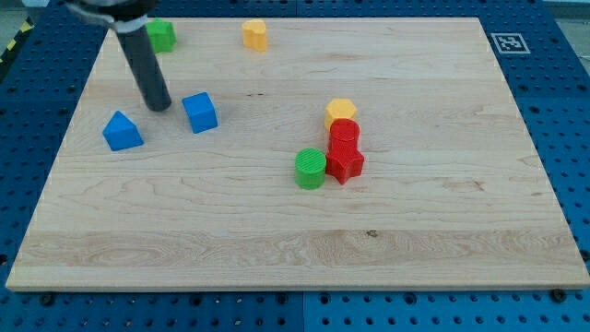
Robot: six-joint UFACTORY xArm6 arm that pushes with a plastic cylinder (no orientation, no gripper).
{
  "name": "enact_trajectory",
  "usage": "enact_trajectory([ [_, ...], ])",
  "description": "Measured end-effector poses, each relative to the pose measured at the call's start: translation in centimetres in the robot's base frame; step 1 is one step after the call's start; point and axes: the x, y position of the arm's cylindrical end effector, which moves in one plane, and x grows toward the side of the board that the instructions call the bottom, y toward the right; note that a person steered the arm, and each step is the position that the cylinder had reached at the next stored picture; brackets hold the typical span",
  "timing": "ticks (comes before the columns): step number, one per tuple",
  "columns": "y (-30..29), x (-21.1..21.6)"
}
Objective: Move the blue cube into the green circle
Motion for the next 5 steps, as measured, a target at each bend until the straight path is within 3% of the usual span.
enact_trajectory([
  [1, 3.8, -1.0],
  [2, 4.1, 3.0],
  [5, 4.2, 5.5],
])
